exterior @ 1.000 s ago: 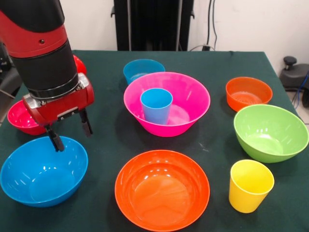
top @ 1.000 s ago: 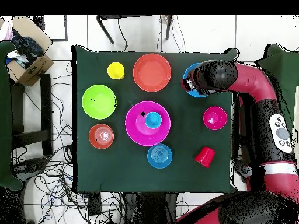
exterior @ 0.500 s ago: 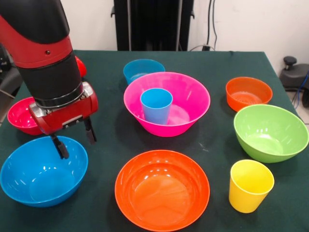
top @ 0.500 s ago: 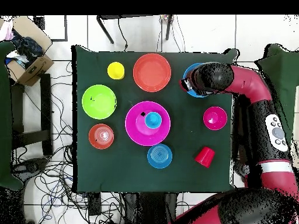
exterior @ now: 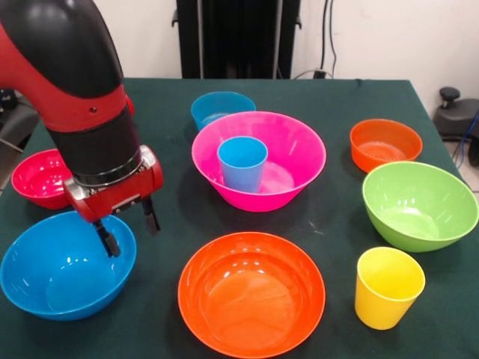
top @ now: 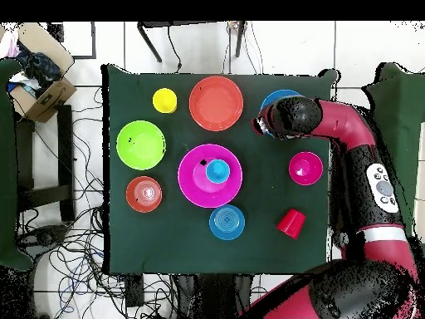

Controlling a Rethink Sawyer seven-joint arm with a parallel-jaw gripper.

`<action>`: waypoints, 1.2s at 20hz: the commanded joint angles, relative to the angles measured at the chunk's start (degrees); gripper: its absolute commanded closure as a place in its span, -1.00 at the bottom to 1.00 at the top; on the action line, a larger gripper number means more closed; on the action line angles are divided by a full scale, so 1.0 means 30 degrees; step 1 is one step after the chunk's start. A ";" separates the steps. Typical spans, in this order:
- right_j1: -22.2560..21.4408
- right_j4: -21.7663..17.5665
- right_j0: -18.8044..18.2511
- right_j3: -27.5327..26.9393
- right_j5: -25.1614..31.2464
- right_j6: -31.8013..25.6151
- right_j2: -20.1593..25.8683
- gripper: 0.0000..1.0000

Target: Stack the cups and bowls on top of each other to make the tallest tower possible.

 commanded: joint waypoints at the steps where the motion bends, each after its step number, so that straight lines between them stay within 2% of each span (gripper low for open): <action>1: 0.0675 -0.1964 0.0220 -0.0093 -0.1629 -0.3639 -0.0572 -1.00; 8: 0.0761 -0.2281 0.0529 -0.0874 -0.1511 -0.3388 -0.0675 -1.00; 19: 0.0329 -0.2694 0.0594 -0.0513 -0.1664 -0.2963 -0.1101 -1.00; 24: 0.0691 -0.3012 0.0634 -0.0839 -0.2170 -0.2936 -0.0997 -1.00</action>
